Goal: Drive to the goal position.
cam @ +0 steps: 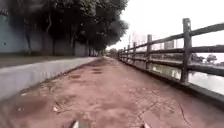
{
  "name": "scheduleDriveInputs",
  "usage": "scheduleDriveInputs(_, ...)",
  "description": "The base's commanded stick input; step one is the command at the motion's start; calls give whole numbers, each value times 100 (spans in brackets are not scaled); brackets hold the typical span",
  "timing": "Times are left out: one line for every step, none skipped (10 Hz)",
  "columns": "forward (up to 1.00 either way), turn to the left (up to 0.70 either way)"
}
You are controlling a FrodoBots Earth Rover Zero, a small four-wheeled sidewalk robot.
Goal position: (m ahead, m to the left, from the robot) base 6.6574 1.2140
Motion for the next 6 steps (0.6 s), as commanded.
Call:
scheduleDriveInputs(70,0)
scheduleDriveInputs(70,0)
scheduleDriveInputs(70,0)
scheduleDriveInputs(70,0)
scheduleDriveInputs(70,0)
scheduleDriveInputs(70,0)
